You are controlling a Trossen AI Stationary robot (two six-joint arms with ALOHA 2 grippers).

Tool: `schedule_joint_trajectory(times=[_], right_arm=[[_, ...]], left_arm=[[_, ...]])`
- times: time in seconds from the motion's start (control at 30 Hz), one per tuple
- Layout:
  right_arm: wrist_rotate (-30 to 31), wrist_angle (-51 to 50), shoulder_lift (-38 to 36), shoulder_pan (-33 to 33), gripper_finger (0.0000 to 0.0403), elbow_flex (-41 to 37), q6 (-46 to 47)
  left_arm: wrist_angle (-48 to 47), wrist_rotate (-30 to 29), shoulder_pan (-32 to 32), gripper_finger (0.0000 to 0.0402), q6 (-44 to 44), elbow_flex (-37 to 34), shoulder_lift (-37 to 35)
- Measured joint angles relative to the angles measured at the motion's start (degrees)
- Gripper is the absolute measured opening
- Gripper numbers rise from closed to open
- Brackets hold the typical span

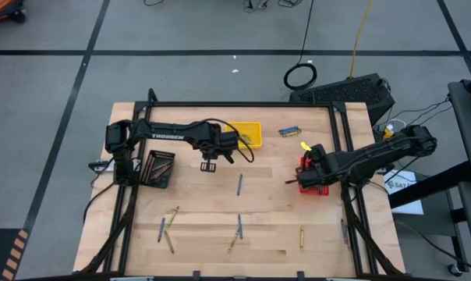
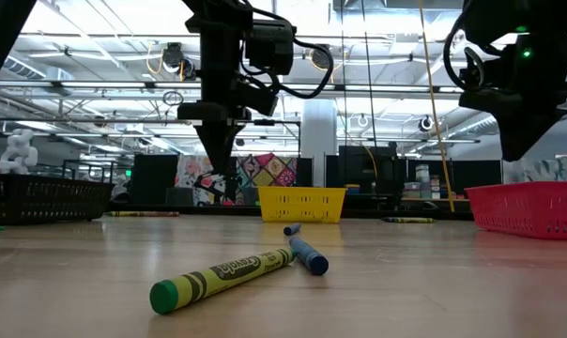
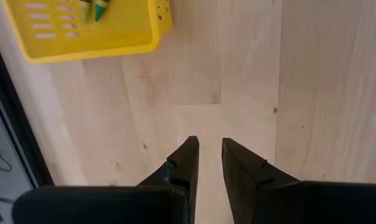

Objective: Sort crayons

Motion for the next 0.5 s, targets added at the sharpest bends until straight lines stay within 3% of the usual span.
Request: schedule_joint_trajectory(times=[0.5], right_arm=[[0.13, 1.37, 0.0, 0.0, 0.0079, 0.0, 0.15]], left_arm=[[2.33, -0.04, 0.02, 0.0066, -0.06, 0.0, 0.0]])
